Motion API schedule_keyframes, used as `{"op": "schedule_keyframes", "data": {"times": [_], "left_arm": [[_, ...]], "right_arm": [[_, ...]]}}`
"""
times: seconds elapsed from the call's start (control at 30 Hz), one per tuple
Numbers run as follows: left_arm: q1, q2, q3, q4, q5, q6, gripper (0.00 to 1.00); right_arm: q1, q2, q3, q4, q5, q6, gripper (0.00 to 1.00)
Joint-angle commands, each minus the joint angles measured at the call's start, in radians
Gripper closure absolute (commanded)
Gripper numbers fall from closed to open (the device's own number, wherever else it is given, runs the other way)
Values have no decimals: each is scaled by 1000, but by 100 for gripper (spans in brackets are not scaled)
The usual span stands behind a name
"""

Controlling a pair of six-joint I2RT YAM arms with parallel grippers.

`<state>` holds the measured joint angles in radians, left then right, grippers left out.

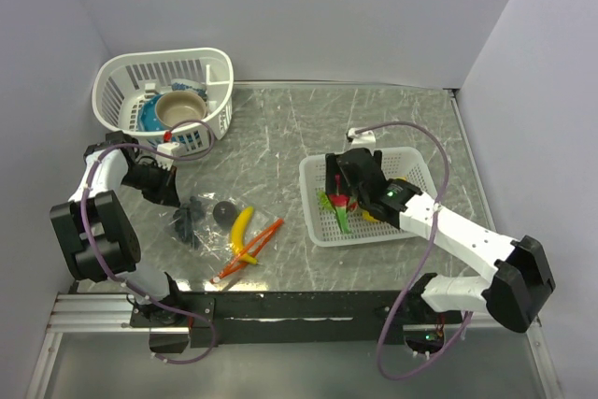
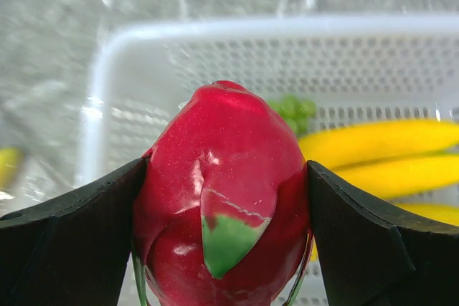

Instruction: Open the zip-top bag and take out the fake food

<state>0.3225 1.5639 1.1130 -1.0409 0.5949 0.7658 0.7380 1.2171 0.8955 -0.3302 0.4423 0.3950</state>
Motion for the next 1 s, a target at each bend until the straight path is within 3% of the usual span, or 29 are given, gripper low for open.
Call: {"op": "schedule_keyframes", "data": {"times": [0.0, 0.23, 0.33, 0.5, 0.67, 0.73, 0.87, 0.97], "left_arm": [[-3, -39, 2, -16, 8, 20, 99], [-5, -41, 5, -21, 2, 23, 99], [-5, -38, 4, -19, 2, 18, 99], [-5, -30, 4, -11, -1, 13, 99], [-7, -24, 4, -8, -3, 9, 99], [-5, -24, 4, -8, -1, 9, 99], [-3, -27, 8, -11, -9, 10, 99], [-5, -27, 11, -11, -9, 12, 99]], "right_arm": [[-2, -1, 29, 39, 2, 5, 0], [27, -36, 129, 33, 91, -74, 0], [98, -22, 195, -9, 127, -102, 0], [433, 31, 183, 54, 130, -176, 0], [648, 217, 128, 161, 101, -119, 0], [711, 283, 111, 223, 93, -104, 3], [744, 329, 74, 325, 36, -90, 23], [744, 354, 65, 384, 15, -82, 27]]}}
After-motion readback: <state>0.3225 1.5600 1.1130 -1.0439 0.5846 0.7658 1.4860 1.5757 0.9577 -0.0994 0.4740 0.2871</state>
